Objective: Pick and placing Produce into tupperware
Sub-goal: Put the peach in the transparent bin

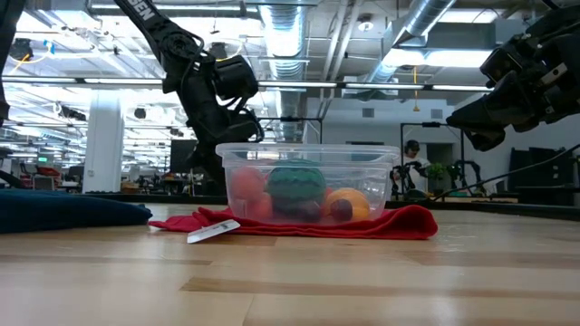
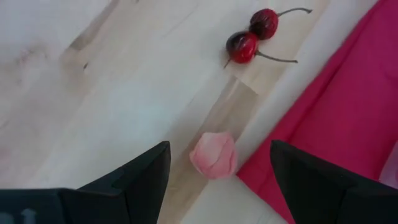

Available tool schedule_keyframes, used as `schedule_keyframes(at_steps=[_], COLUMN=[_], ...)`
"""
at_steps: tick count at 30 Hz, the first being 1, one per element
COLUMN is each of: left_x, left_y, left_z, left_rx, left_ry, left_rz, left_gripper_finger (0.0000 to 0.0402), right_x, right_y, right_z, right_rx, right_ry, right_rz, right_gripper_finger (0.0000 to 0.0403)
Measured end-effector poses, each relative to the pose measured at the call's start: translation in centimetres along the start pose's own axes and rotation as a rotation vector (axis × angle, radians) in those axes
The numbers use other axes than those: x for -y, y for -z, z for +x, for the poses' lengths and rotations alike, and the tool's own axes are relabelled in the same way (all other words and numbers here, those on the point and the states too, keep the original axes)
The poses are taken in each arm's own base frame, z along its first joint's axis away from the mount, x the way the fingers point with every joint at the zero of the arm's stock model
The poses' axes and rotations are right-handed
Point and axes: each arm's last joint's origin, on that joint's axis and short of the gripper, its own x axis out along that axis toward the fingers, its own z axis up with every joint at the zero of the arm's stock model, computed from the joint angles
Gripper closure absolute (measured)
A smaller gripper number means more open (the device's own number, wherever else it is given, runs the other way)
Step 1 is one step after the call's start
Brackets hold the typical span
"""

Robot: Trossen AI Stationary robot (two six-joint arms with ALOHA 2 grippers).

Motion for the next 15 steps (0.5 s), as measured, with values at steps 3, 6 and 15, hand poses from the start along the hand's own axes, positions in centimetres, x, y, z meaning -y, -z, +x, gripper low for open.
schedule_keyframes(at_steps=[3, 6, 15], left_x=[0.0, -0.2, -0.1], left_y=[0.1, 0.4, 0.4], left_z=[0.3, 1.5, 1.9], left_rx=[-0.008, -0.043, -0.041], left_ry=[0.008, 0.02, 0.026], left_rz=[0.0, -0.002, 0.004], left_gripper_finger=[0.0137, 0.0137, 0.0137], right_x=[0.0, 0.0, 0.0], right_y=[0.0, 0.0, 0.0], right_z=[0.0, 0.0, 0.0], right_rx=[0.0, 0.0, 0.0], right_ry=[0.0, 0.0, 0.0], right_rz=[0.0, 0.0, 0.0], right_gripper_finger=[0.0315, 0.0315, 0.0315])
